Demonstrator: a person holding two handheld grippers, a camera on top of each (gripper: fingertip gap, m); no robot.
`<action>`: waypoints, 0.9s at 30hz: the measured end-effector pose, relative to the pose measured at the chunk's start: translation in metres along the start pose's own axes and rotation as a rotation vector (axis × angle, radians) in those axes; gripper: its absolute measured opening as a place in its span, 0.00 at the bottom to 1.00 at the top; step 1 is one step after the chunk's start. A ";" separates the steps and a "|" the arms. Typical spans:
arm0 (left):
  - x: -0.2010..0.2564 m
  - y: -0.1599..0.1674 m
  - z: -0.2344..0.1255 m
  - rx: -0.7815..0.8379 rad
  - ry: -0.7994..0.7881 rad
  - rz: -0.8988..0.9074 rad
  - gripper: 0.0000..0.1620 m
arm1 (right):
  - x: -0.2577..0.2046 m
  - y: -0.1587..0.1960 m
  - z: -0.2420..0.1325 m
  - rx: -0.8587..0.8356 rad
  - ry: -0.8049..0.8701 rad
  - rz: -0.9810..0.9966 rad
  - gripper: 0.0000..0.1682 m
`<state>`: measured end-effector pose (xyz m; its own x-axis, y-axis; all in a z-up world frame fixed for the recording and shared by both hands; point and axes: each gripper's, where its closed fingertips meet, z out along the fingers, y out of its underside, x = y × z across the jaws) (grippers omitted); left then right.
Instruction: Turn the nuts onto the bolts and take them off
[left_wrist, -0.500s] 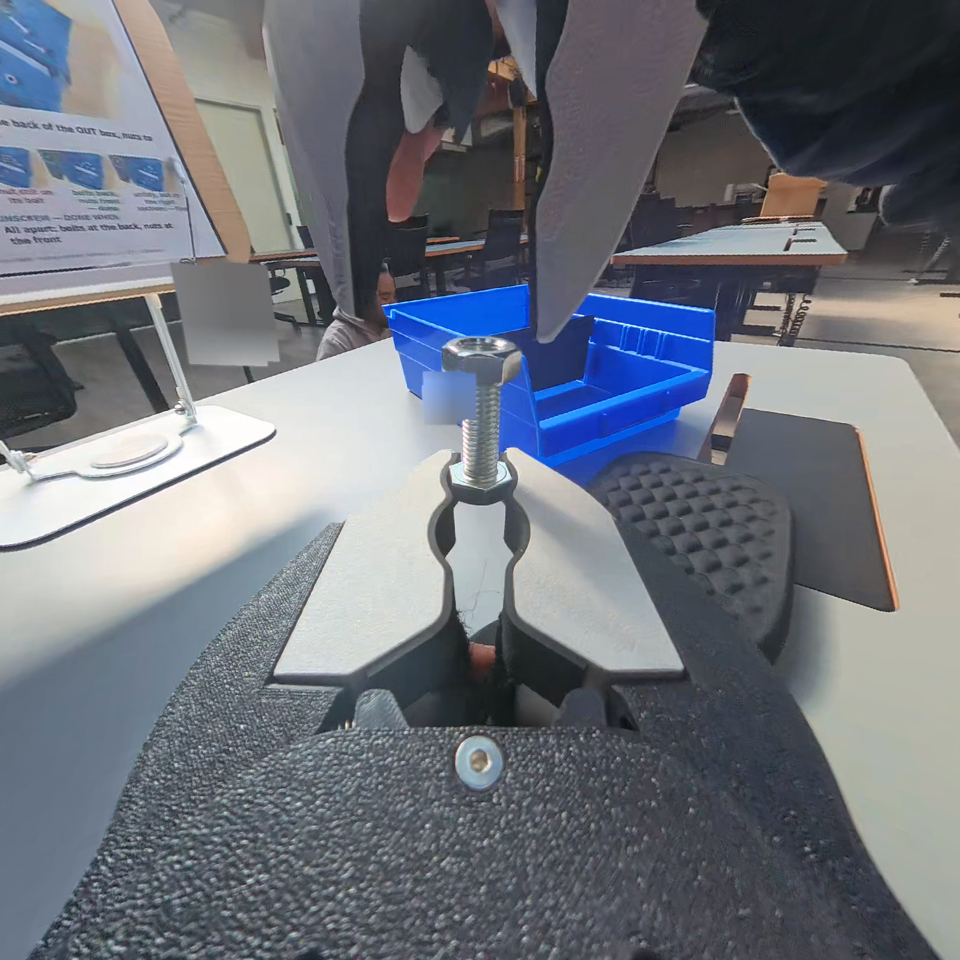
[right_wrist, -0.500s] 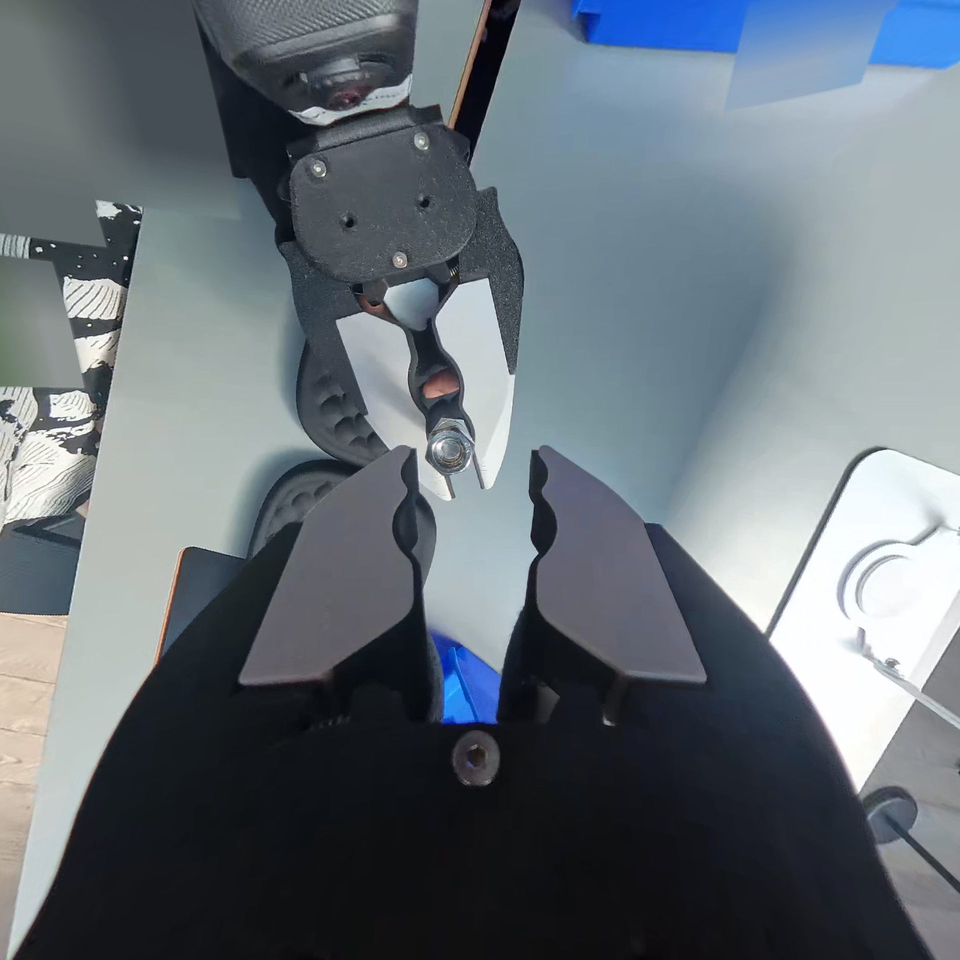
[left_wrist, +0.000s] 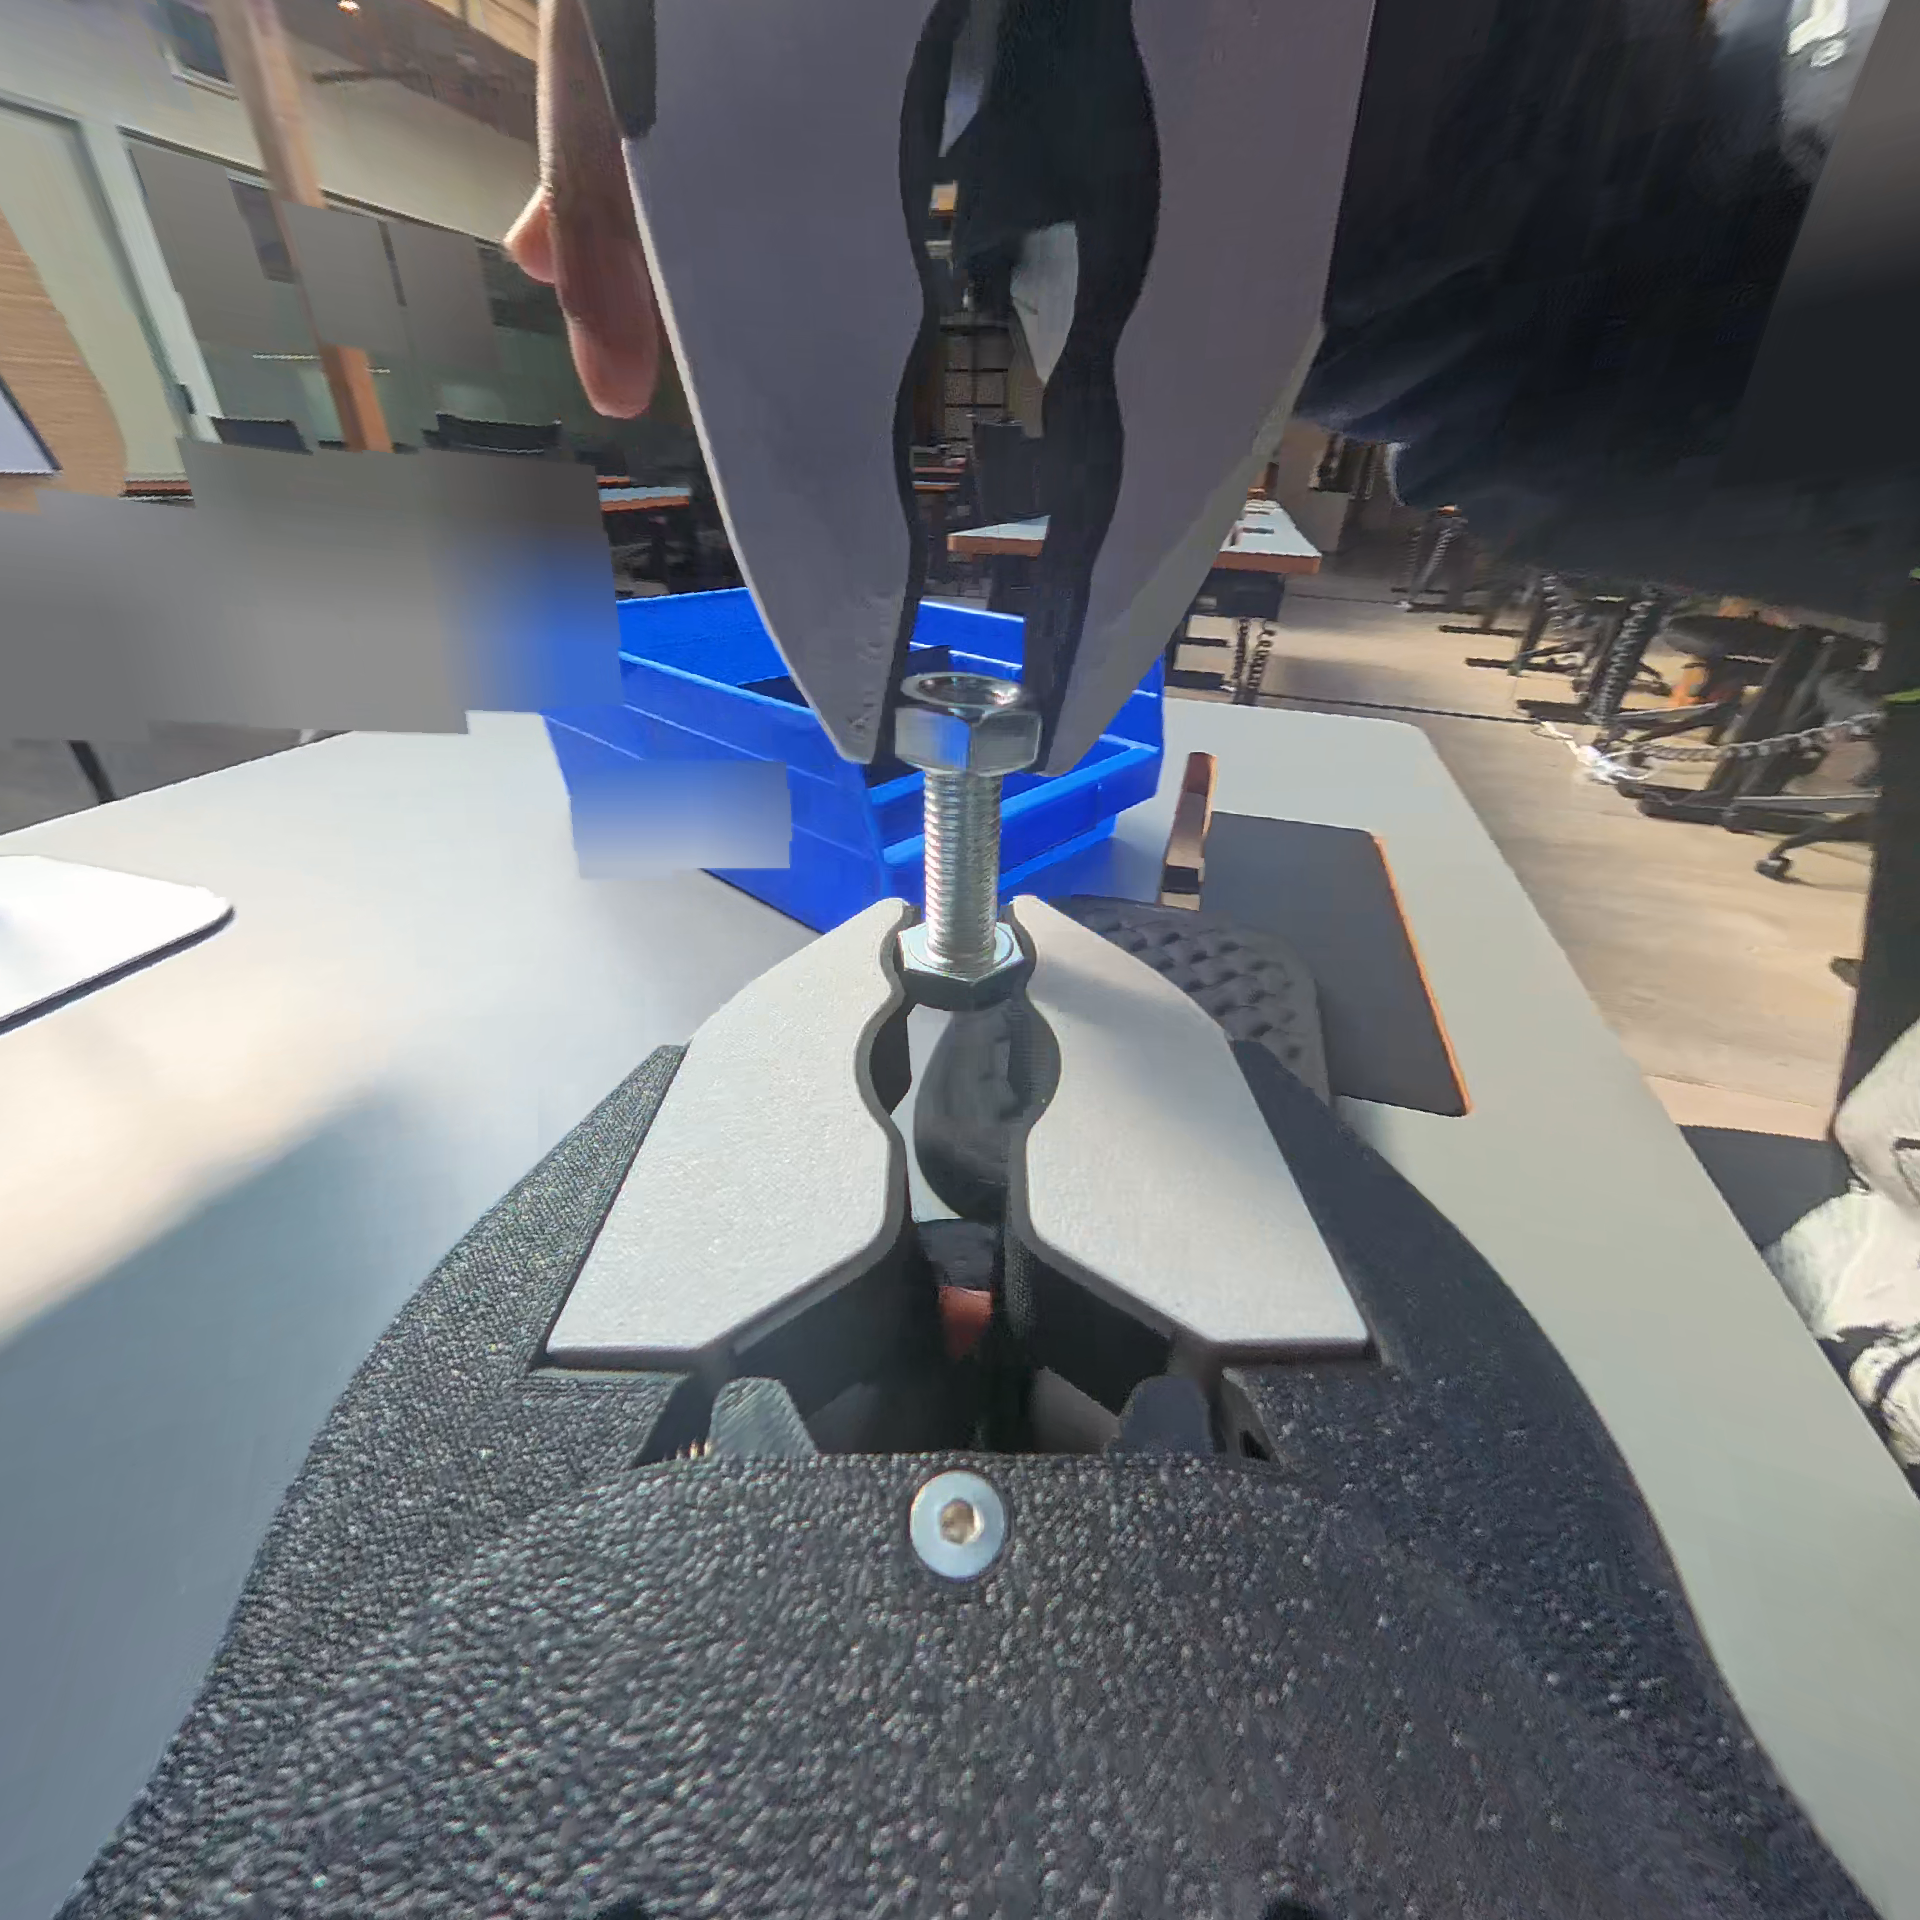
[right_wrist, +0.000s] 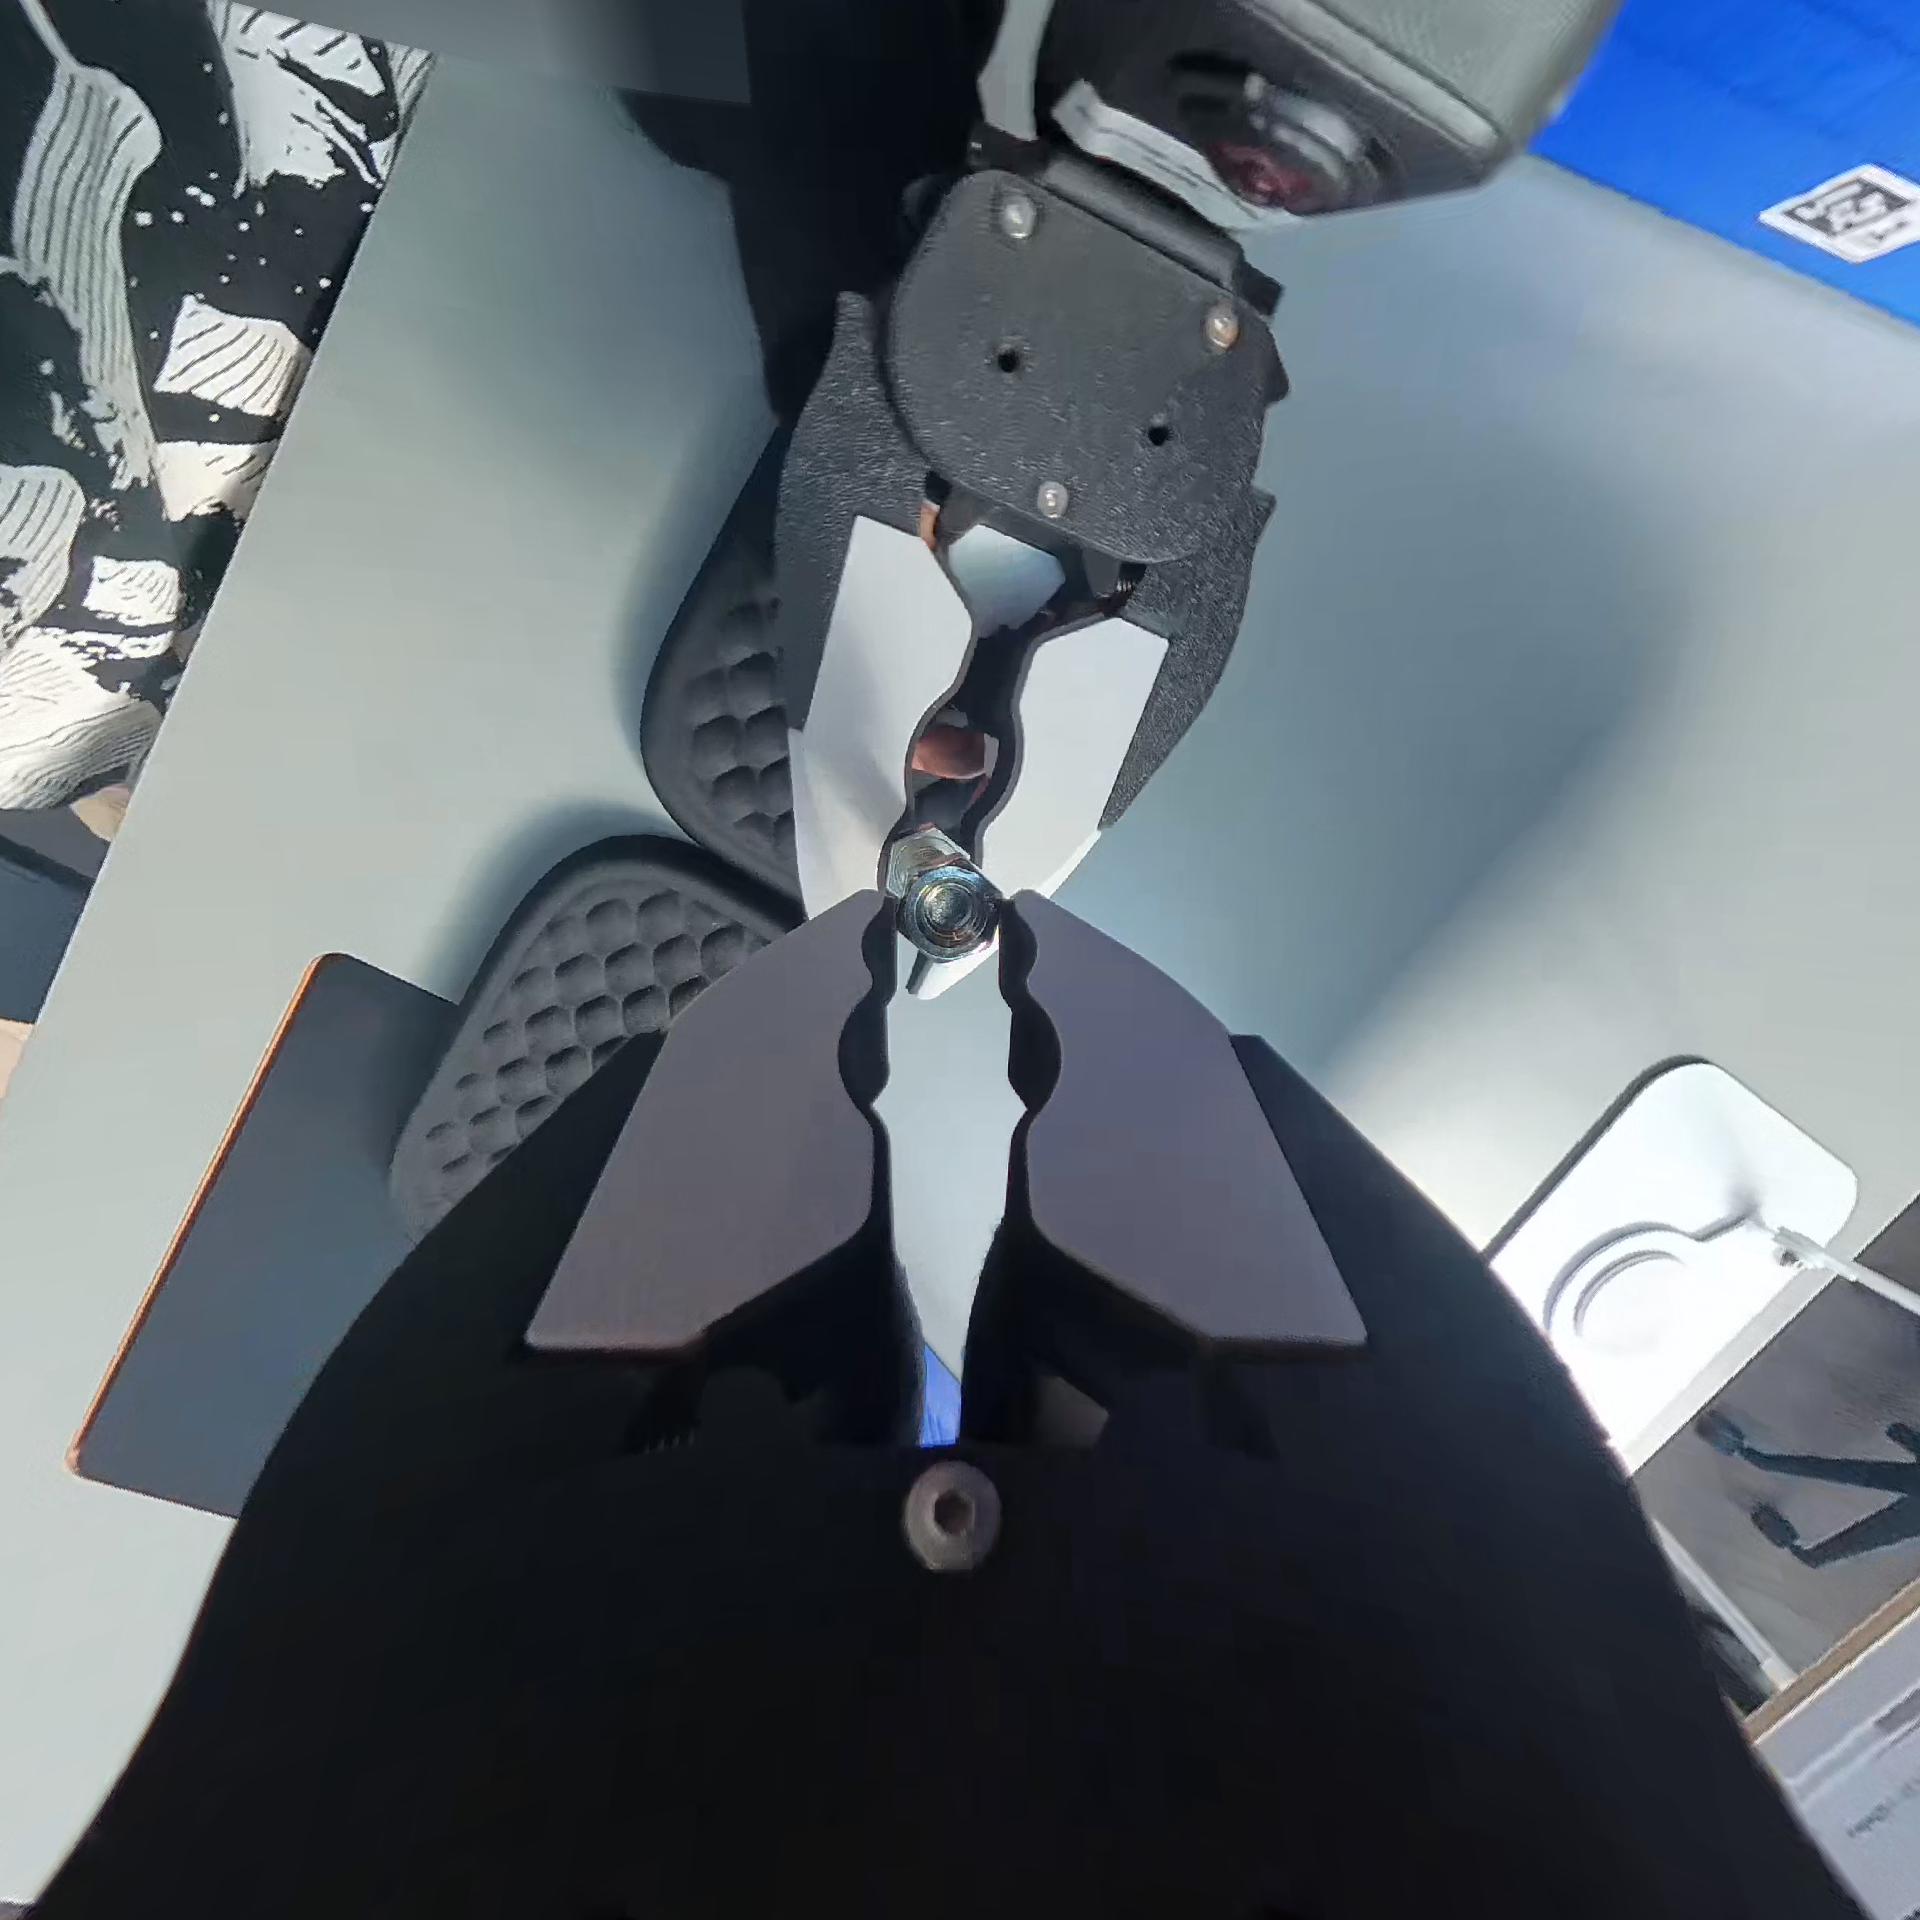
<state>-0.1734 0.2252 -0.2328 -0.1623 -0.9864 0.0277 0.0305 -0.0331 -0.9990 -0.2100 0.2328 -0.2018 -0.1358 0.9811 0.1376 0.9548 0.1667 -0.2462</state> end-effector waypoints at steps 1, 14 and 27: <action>0.007 -0.001 -0.001 0.007 0.079 -0.014 0.08 | -0.003 -0.002 -0.001 -0.001 -0.004 -0.047 0.11; 0.081 -0.006 -0.048 -0.074 1.095 -0.246 0.09 | -0.033 -0.038 0.000 0.074 -0.030 -0.616 0.11; 0.053 -0.006 -0.021 -0.007 0.681 -0.174 0.09 | -0.011 -0.024 -0.008 0.167 -0.031 -0.207 0.31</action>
<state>-0.2029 0.1764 -0.2257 -0.7457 -0.6465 0.1608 -0.0575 -0.1781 -0.9823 -0.2287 0.2169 -0.1897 -0.3343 0.9264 0.1732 0.8491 0.3758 -0.3712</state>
